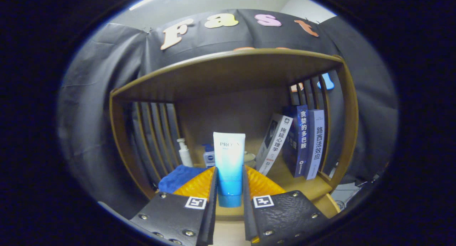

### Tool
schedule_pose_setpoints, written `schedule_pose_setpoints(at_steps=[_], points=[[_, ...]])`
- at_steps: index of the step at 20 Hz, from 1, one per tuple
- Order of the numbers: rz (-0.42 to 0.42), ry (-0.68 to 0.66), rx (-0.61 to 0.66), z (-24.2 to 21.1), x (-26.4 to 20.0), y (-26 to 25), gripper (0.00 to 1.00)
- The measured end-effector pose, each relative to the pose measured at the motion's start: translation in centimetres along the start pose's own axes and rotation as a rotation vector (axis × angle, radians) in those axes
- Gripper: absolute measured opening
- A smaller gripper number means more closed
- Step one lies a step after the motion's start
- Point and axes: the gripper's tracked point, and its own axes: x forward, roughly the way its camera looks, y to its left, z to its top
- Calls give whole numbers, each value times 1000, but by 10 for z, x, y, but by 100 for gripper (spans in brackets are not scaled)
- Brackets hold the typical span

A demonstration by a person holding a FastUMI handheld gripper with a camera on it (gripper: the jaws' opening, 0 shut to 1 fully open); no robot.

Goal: Pull open the drawer, take out the items inside it, and place them on the countertop above the cabinet.

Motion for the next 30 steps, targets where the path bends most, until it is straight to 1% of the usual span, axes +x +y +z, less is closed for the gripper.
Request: schedule_pose_setpoints(at_steps=[2, 5, 8, 10, 13, 16, 17, 22, 25, 26, 27, 29, 30], points=[[-28, 29, 6, -21, 24, -9, 33], [-66, 130, 21, -68, 50, -18, 33], [-89, 201, -4, -111, 67, -24, 33], [-87, 228, -5, -130, 73, -20, 33], [-95, 215, -1, -137, 79, -21, 33], [-103, 233, 4, -149, 87, -20, 34], [-102, 224, 4, -147, 85, -17, 36], [-139, 198, 8, -142, 82, -12, 41], [-139, 163, 3, -126, 73, -9, 78], [-138, 158, -3, -122, 68, -7, 81], [-135, 156, -10, -117, 62, -6, 87], [-136, 145, -34, -108, 51, -5, 96], [-129, 142, -45, -105, 45, -2, 98]])
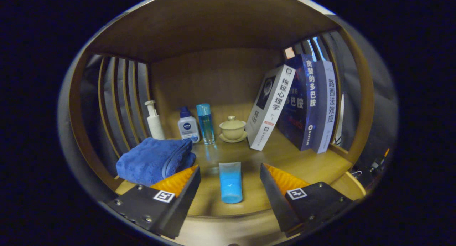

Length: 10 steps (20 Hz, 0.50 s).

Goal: Pull open the drawer, take out the items inside it, and place them on the countertop above the cabinet.

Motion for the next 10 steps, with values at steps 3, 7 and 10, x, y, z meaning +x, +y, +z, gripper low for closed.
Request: schedule_pose_setpoints(at_steps=[3, 7, 10], points=[[4, -25, -37, 14, -27, 4, 99], [20, -106, -123, 38, -74, 12, 99], [27, -160, -136, 48, -112, 15, 99]])
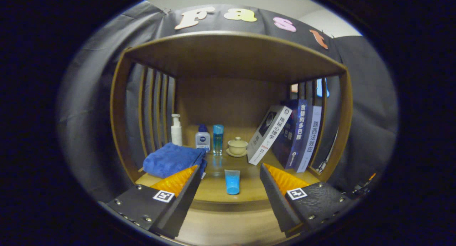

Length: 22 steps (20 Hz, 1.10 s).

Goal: Pull open the drawer, take out the items inside it, and place them on the countertop above the cabinet.

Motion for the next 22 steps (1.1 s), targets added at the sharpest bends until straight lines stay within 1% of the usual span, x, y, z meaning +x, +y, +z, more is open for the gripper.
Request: schedule_pose_setpoints(at_steps=[4, 7, 10, 13, 15, 17, 22], points=[[9, -30, 59, 8, -49, -5, 99], [7, -79, 64, 9, -84, -15, 99], [-11, -102, 78, -4, -118, -27, 99], [-23, -107, 79, -20, -142, -38, 99], [-19, -100, 84, -36, -155, -39, 99], [-32, -91, 86, -57, -165, -46, 99], [-46, -24, 82, -122, -170, -55, 99]])
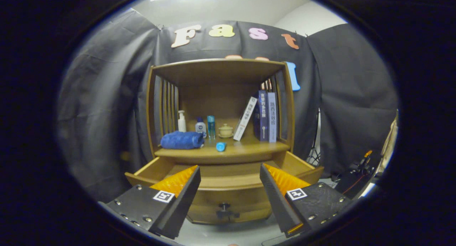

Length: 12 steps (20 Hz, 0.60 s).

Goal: Pull open the drawer, take out the items inside it, and place them on the countertop above the cabinet.

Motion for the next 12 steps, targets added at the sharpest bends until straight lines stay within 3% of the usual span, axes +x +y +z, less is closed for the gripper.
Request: schedule_pose_setpoints(at_steps=[12], points=[[11, 85, -10, -93, 16, 4, 99]])
